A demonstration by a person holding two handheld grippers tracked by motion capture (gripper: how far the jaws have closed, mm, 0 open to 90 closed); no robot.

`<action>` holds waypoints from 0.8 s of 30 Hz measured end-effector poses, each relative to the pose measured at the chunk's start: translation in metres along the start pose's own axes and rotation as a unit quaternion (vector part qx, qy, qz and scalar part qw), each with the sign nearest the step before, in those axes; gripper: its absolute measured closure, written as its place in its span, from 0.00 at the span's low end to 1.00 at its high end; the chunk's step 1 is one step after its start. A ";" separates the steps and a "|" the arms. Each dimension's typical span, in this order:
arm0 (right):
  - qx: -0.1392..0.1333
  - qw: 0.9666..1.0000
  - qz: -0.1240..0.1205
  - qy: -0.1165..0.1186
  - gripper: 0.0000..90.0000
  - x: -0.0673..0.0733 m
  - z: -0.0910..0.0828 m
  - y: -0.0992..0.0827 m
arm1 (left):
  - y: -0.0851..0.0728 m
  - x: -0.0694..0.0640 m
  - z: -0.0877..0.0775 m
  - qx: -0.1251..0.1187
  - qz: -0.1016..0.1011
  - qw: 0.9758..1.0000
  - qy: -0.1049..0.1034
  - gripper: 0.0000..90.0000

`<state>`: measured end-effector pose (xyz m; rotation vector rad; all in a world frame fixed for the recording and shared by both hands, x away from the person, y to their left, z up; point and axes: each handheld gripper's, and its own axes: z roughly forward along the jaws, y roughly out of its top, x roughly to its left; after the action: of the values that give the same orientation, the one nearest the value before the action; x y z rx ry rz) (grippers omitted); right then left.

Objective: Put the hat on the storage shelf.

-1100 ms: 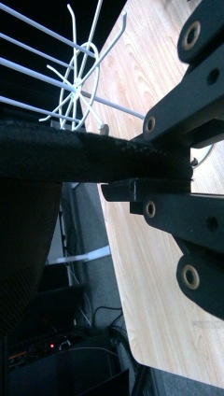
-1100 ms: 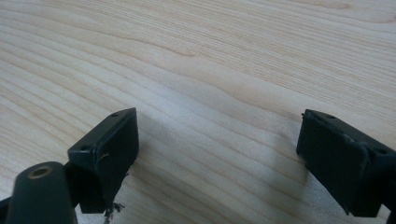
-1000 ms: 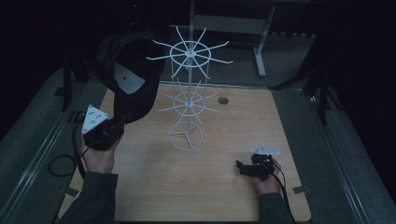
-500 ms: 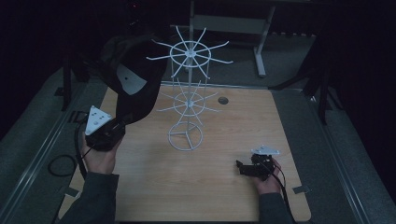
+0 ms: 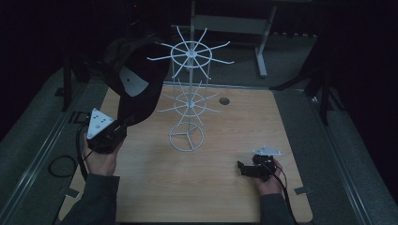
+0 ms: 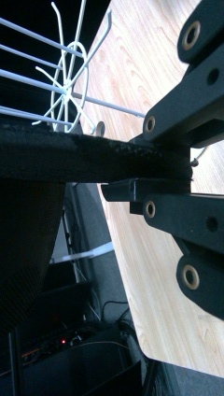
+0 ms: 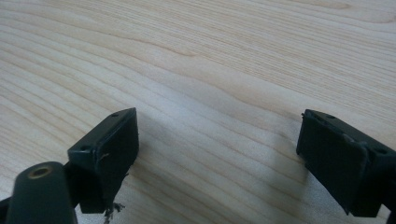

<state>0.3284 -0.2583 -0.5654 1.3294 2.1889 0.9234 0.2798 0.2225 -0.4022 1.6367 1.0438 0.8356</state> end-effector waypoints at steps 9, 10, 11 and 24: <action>0.000 1.000 0.000 0.000 0.14 0.000 0.000 0.000 | -0.005 -0.007 0.006 0.012 0.044 0.999 -0.001 0.96; 0.000 1.000 0.000 0.000 0.14 0.000 0.000 0.000 | -0.005 -0.007 0.006 0.012 0.044 0.999 -0.001 0.95; 0.000 1.000 0.000 0.000 0.14 0.000 0.000 0.000 | -0.006 -0.007 0.007 0.013 0.044 0.999 0.000 0.95; 0.000 1.000 -0.001 0.001 0.14 0.000 0.000 0.000 | -0.006 0.000 0.005 0.006 0.009 1.000 -0.017 0.57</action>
<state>0.3284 -0.2584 -0.5655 1.3271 2.1906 0.9244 0.2831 0.2214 -0.4092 1.6674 1.0126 0.8119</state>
